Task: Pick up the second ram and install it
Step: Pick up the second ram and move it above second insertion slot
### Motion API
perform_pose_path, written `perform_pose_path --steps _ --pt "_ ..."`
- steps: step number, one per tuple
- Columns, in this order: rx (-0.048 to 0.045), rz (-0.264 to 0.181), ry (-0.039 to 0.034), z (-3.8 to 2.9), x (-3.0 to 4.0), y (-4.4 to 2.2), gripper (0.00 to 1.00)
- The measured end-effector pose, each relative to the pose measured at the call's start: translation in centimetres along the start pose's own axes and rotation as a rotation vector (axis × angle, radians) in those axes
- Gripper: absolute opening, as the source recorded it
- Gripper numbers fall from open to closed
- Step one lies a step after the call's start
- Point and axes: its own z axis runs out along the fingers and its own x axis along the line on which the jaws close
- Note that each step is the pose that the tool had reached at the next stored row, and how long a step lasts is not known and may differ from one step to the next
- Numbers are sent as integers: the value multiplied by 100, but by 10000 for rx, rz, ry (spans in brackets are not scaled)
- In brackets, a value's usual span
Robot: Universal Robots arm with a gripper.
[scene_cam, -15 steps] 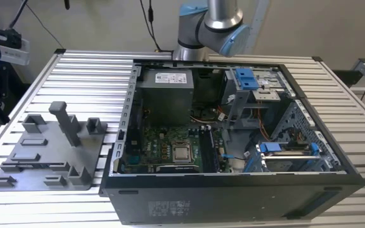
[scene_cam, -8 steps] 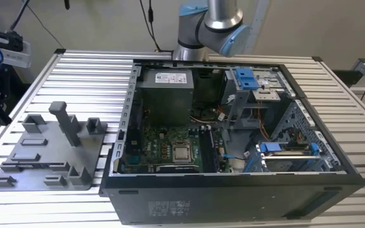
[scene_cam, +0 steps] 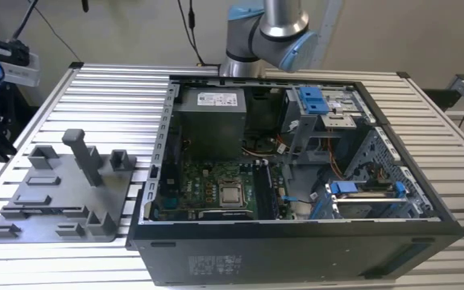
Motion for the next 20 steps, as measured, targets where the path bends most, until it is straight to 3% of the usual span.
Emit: perform_pose_path --steps 2,4,5,12,20 --pt "0 0 0 1 0 0 30" --pt "0 0 0 2 0 0 30" --pt "0 0 0 3 0 0 36" --pt "111 -21 -118 89 5 -7 36" --pt "151 -24 -128 177 9 -11 36"
